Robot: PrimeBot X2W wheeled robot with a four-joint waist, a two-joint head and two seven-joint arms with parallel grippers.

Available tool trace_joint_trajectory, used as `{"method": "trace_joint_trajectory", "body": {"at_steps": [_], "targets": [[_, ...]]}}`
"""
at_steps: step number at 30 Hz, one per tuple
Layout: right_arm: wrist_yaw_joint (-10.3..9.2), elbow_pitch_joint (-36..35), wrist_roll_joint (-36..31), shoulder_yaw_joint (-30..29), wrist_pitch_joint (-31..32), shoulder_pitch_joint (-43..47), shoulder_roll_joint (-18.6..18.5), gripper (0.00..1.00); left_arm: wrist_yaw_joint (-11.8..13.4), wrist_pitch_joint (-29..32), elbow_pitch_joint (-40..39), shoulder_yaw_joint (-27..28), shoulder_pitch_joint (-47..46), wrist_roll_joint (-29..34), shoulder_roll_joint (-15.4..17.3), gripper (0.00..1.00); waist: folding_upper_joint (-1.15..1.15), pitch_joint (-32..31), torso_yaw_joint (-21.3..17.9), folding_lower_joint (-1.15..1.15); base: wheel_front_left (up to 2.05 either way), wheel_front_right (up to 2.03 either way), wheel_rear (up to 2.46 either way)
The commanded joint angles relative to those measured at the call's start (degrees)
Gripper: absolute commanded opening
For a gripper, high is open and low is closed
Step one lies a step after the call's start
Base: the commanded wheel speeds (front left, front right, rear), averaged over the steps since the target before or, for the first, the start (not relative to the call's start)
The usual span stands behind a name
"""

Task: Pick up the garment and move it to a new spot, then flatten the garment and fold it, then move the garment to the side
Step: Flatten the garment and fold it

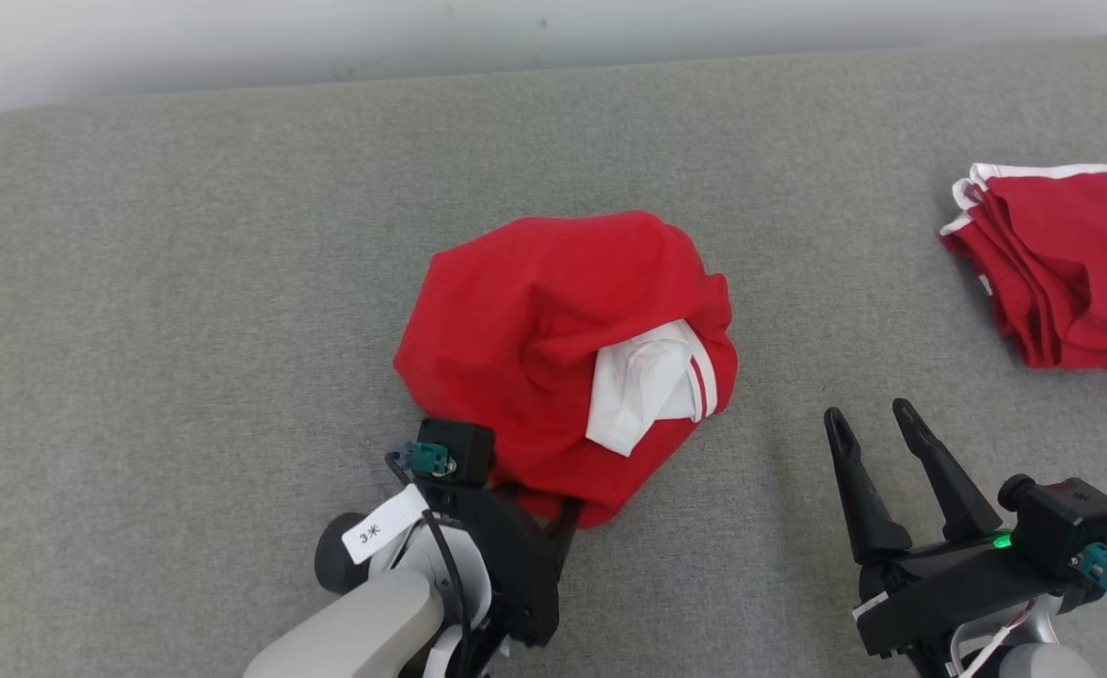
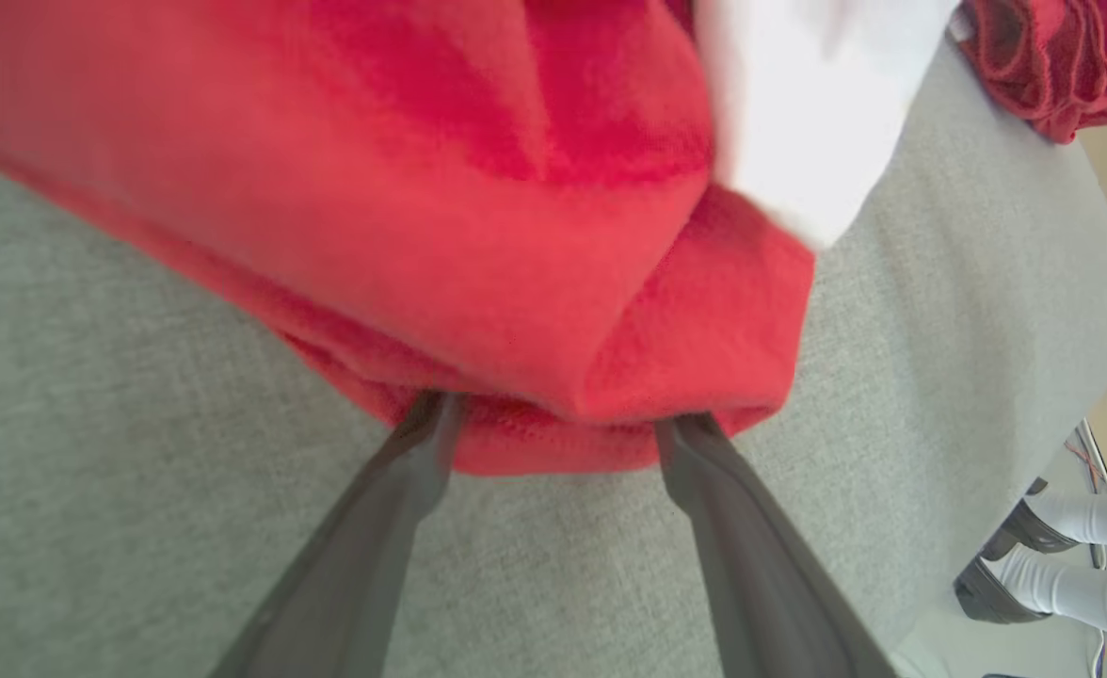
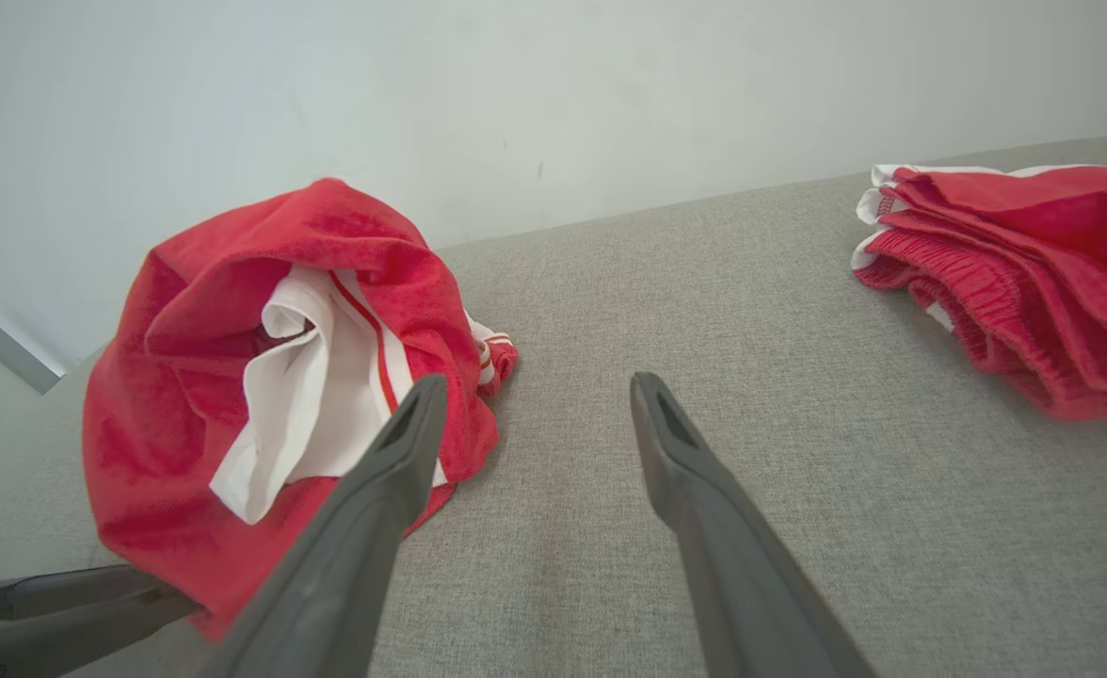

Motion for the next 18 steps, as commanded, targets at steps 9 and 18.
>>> {"method": "trace_joint_trajectory", "body": {"at_steps": [9,18], "targets": [[-0.01,0.1,-0.2,-0.5,-0.6,-0.9,-0.1,1.00,1.5,2.1,7.3,-3.9,-2.2,4.1,1.1,1.00,0.00,0.9,0.0,-0.01,0.00,0.00,0.00],[-0.01,0.2,-0.3,-0.3,-0.4,-1.1,-0.1,1.00,0.2,4.5,10.3,-7.3,-3.0,6.5,-0.1,0.00,0.00,0.8,0.9,-0.01,0.00,0.00,0.00]]}}
